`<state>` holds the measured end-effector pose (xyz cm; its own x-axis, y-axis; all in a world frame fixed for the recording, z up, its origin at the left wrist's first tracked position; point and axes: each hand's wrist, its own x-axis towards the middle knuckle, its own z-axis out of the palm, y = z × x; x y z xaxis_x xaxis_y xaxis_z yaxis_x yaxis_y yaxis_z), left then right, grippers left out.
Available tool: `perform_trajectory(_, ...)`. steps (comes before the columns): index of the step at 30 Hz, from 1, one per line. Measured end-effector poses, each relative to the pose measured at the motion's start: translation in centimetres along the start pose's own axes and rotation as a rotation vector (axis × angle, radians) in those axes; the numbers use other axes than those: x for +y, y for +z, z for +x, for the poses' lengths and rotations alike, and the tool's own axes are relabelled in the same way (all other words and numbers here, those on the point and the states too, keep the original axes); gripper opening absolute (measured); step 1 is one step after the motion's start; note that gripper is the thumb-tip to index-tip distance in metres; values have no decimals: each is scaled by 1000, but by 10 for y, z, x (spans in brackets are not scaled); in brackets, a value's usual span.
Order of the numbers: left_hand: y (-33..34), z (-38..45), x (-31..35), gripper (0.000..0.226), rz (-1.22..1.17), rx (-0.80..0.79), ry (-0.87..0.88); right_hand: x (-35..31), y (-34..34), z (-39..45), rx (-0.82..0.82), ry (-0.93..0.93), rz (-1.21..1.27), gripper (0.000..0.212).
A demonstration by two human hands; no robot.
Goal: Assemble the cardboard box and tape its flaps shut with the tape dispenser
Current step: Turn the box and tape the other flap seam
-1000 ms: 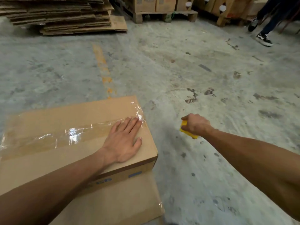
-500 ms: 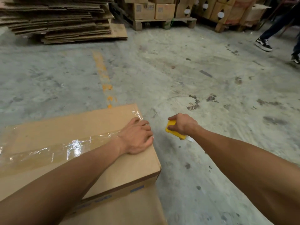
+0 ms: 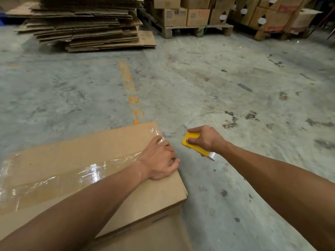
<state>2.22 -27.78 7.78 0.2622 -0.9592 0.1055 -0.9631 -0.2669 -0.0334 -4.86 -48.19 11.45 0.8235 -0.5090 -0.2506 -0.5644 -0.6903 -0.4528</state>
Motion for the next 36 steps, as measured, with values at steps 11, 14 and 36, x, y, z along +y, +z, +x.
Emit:
perform_trajectory(11,-31,-40,-50,30,-652,208,-274,-71,-16,-4,-134,-116,807,46)
perform_trajectory(14,-70,-48,-70,23,-1131,343,-770,-77,-36,-17,-410,-167,970,40)
perform_trajectory(36,-179,-63,-36,44,-2169,-264,-620,-81,-70,-16,-1201,-604,1265,51)
